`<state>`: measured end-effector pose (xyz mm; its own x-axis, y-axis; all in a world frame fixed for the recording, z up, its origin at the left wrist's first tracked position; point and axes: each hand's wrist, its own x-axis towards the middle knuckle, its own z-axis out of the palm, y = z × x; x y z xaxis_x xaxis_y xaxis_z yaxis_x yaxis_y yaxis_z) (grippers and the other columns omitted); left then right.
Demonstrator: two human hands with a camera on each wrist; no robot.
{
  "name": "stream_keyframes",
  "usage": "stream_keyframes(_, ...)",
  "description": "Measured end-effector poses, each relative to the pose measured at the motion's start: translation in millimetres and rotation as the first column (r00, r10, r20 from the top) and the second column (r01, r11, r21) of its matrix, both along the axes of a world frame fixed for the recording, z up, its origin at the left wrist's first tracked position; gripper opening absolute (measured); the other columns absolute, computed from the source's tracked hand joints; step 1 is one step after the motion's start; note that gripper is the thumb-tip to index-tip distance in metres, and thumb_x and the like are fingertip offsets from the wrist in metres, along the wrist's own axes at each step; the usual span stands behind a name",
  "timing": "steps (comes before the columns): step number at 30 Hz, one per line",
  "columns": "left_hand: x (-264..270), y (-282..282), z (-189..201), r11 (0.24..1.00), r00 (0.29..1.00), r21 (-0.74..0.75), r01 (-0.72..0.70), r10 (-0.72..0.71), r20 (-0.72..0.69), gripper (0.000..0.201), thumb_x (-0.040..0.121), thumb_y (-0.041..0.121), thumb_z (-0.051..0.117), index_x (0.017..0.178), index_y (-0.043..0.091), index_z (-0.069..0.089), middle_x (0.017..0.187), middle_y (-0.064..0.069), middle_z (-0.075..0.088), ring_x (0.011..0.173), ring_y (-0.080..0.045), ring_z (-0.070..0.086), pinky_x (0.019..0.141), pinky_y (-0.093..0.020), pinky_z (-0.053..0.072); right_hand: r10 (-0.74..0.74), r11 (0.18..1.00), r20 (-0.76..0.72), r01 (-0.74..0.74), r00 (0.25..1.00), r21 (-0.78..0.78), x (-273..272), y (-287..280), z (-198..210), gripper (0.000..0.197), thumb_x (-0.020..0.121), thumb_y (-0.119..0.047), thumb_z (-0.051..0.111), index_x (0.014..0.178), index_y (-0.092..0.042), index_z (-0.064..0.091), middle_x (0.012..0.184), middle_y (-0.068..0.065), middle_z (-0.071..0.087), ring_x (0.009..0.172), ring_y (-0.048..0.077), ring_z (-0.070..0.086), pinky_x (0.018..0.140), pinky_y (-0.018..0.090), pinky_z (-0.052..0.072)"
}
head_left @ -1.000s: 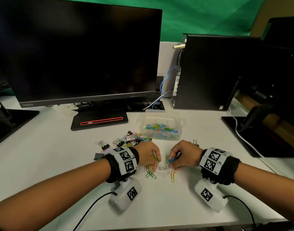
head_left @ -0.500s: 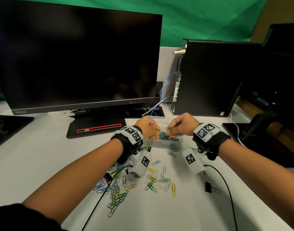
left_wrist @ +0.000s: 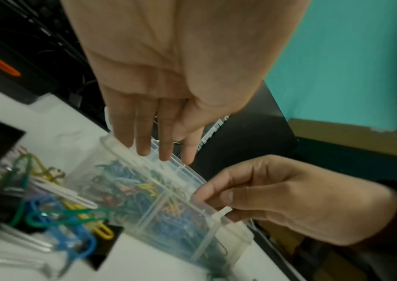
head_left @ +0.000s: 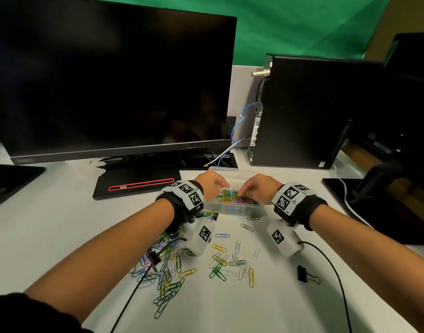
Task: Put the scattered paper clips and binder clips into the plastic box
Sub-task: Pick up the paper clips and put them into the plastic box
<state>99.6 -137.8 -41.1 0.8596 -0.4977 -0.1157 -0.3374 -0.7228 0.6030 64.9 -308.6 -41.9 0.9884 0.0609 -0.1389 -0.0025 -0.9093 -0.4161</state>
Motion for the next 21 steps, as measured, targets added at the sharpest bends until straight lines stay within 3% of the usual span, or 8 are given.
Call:
stream_keyframes(3,-7,1,-1,0.976,0.991,0.190,0.108,-0.121,0.056,0.049,0.089,-0.009,0.039,0.124,0.016,0.062,0.136,-0.006,0.055,0.122,-0.024,0.053,0.098,-0.026,0.041,0.140,0.985,-0.102,-0.149,0.985,-0.088,-8,5,3,0.030,0.092,-0.011,0.047,0.101,-0.021,0.073,0.113,0.000,0.068,0.101,0.019,0.058,0.090,0.028,0.046)
stream_keyframes(5,-14,-2,-1,0.914,0.971,0.361,0.187,-0.228,0.072,0.046,0.092,-0.002,0.041,0.129,0.019,0.057,0.138,-0.006,0.053,0.122,-0.027,0.051,0.100,-0.030,0.038,0.180,0.968,-0.114,-0.196,0.977,-0.154,-11,6,4,0.034,0.091,-0.008,0.043,0.106,-0.020,0.071,0.117,0.001,0.066,0.103,0.019,0.057,0.093,0.030,0.045)
stream_keyframes(8,-19,-6,-2,0.807,0.960,0.568,0.164,-0.262,0.095,0.038,0.096,0.014,0.042,0.131,0.023,0.054,0.135,-0.008,0.052,0.130,-0.030,0.041,0.117,-0.049,0.014,0.182,0.921,-0.123,-0.213,0.976,-0.326,-12,8,1,0.036,0.087,-0.004,0.043,0.109,-0.015,0.069,0.115,0.005,0.068,0.106,0.027,0.059,0.093,0.031,0.047)
stream_keyframes(10,-18,-5,-4,0.767,0.963,0.631,0.114,-0.241,0.119,0.037,0.095,0.014,0.044,0.128,0.024,0.056,0.132,-0.007,0.051,0.132,-0.031,0.036,0.117,-0.058,0.005,0.156,0.895,-0.131,-0.196,0.979,-0.400,-11,9,-1,0.033,0.084,-0.005,0.045,0.107,-0.010,0.069,0.109,0.011,0.069,0.102,0.031,0.061,0.090,0.032,0.049)
stream_keyframes(15,-21,5,-2,0.791,0.955,0.605,0.093,-0.244,0.171,0.043,0.092,0.012,0.047,0.133,0.025,0.049,0.139,-0.005,0.044,0.134,-0.030,0.031,0.115,-0.057,0.013,0.235,0.893,-0.124,-0.264,0.964,-0.365,-16,9,2,0.043,0.086,-0.002,0.040,0.119,-0.016,0.064,0.124,0.006,0.063,0.111,0.028,0.056,0.096,0.033,0.045)
stream_keyframes(17,-25,8,0,0.811,0.944,0.577,0.096,-0.259,0.206,0.050,0.091,0.009,0.048,0.138,0.027,0.043,0.142,-0.004,0.042,0.135,-0.028,0.031,0.114,-0.053,0.018,0.258,0.883,-0.133,-0.290,0.957,-0.369,-21,10,3,0.043,0.086,-0.002,0.039,0.119,-0.017,0.063,0.121,0.007,0.064,0.109,0.030,0.056,0.095,0.035,0.046)
stream_keyframes(21,-41,17,6,0.933,0.944,0.342,0.112,-0.207,0.256,0.039,0.093,0.008,0.041,0.126,0.022,0.057,0.128,-0.006,0.052,0.122,-0.026,0.045,0.101,-0.034,0.036,0.257,0.908,0.027,-0.231,0.966,-0.350,-38,7,11,0.038,0.084,-0.003,0.044,0.111,-0.018,0.067,0.115,0.007,0.063,0.107,0.027,0.054,0.091,0.036,0.047)
